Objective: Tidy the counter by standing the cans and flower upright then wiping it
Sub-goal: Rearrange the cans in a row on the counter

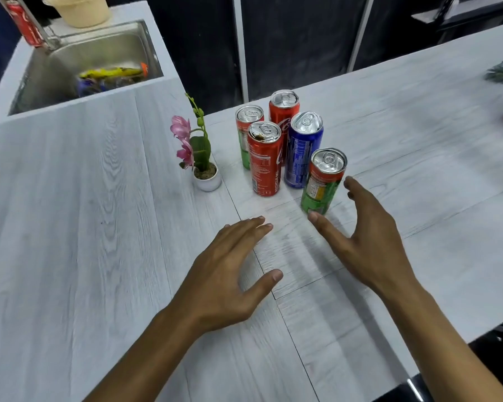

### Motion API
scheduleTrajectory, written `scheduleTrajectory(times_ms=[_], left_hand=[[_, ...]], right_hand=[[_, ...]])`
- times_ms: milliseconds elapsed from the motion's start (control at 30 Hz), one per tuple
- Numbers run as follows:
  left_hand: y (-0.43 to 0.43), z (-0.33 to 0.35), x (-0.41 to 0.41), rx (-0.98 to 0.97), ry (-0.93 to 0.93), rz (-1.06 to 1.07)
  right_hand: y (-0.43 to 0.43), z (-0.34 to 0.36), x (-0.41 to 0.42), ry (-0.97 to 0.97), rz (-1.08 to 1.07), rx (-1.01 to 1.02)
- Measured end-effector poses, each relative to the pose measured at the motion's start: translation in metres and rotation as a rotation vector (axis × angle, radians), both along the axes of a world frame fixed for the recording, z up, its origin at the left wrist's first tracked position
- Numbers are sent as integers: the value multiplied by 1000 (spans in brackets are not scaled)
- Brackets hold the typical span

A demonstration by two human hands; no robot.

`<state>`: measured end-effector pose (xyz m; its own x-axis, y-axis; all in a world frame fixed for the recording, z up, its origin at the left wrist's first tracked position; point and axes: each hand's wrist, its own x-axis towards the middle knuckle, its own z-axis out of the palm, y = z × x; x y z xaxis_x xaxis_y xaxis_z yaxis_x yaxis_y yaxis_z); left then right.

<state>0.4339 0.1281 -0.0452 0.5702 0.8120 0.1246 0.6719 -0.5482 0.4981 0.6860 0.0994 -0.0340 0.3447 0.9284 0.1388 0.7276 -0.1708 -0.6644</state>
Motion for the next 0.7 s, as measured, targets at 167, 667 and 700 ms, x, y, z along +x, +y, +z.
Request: scheduleTrajectory(times_ms=[167, 667, 700], left_hand=[[2, -6, 5, -25, 0, -15], [8, -16, 15, -38, -16, -46], [9, -17, 16, -41, -17, -47]], right_hand=[[14, -11, 4, 70, 5, -6], [41, -28, 10, 215, 19, 114], [42, -28, 12, 208, 19, 117]])
